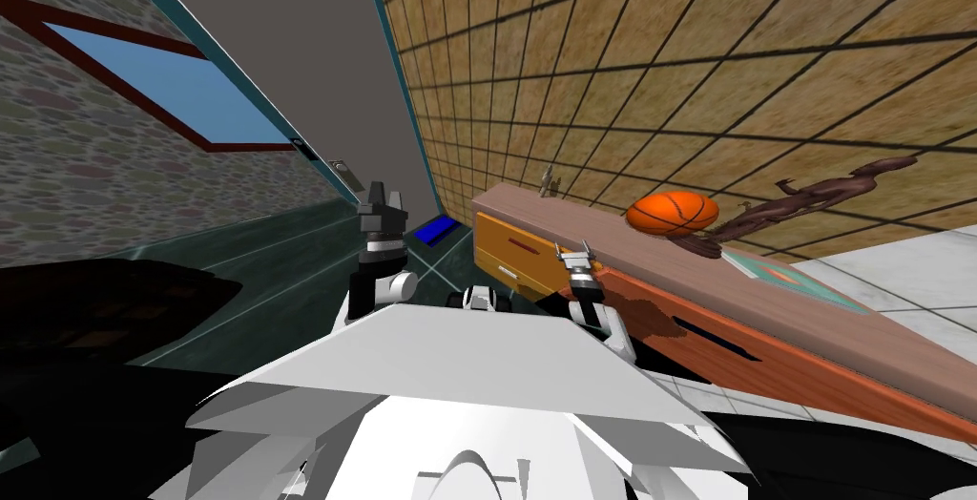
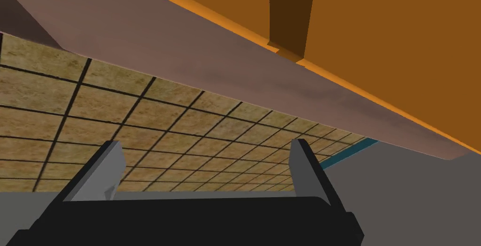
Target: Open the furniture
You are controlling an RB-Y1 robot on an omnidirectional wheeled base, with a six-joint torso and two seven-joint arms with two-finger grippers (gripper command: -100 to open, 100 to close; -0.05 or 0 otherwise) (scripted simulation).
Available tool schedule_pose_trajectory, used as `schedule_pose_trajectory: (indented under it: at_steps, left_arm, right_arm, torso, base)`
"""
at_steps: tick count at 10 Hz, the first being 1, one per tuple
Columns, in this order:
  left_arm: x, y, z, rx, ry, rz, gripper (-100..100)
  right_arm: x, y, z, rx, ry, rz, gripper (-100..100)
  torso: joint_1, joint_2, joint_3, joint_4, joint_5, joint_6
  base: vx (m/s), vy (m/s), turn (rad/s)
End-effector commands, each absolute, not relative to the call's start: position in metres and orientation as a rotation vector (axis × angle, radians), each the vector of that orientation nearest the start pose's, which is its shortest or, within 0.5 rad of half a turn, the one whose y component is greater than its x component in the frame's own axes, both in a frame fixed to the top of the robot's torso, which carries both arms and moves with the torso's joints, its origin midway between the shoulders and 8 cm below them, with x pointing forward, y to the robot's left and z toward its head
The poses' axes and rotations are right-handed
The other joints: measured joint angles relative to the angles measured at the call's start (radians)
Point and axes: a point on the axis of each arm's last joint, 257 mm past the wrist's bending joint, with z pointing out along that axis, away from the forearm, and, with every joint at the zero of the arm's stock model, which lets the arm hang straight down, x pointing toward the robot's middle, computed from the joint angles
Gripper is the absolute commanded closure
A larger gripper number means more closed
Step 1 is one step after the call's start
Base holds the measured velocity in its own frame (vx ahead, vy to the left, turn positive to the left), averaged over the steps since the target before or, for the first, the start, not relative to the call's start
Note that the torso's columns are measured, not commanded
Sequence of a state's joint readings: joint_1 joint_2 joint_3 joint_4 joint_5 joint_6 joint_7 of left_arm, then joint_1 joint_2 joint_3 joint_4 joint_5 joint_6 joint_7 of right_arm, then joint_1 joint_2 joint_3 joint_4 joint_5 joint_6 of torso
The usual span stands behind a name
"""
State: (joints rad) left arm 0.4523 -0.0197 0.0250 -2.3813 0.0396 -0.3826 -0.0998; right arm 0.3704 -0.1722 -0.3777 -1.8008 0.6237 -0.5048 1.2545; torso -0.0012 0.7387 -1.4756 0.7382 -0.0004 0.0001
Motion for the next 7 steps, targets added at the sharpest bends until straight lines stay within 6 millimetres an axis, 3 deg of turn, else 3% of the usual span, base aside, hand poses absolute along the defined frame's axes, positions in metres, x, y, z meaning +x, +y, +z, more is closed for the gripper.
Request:
schedule_pose_trajectory:
  at_steps: [1, 2, 4, 5, 7]
  left_arm:
    - [0.342, 0.287, 0.063, -0.635, 0.577, -1.235, 0]
    - [0.342, 0.287, 0.063, -0.635, 0.577, -1.235, 0]
    - [0.342, 0.287, 0.063, -0.635, 0.577, -1.235, 0]
    - [0.342, 0.287, 0.063, -0.635, 0.577, -1.235, 0]
    - [0.342, 0.287, 0.063, -0.635, 0.577, -1.235, 0]
  right_arm:
    - [0.397, -0.421, -0.176, -0.459, 1.316, -0.692, -100]
    - [0.397, -0.421, -0.176, -0.464, 1.315, -0.698, -100]
    - [0.389, -0.443, -0.205, -0.523, 1.383, -0.807, -100]
    - [0.389, -0.443, -0.205, -0.532, 1.381, -0.818, -100]
    - [0.378, -0.463, -0.231, -0.591, 1.445, -0.913, -100]
  torso:
    - [-0.001, 0.0, 0.0, 0.0, 0.0, 0.0]
    - [0.002, -0.002, -0.001, 0.0, 0.0, 0.0]
    - [0.001, -0.003, -0.002, -0.001, 0.0, 0.0]
    - [0.002, -0.005, -0.003, -0.002, 0.0, -0.001]
    - [0.0, 0.0, 0.0, 0.0, 0.0, 0.0]
  base:
    - [0.083, 0.134, -0.079]
    - [0.073, 0.112, -0.047]
    - [0.107, 0.149, -0.088]
    - [0.048, 0.166, -0.04]
    - [0.066, 0.163, -0.069]
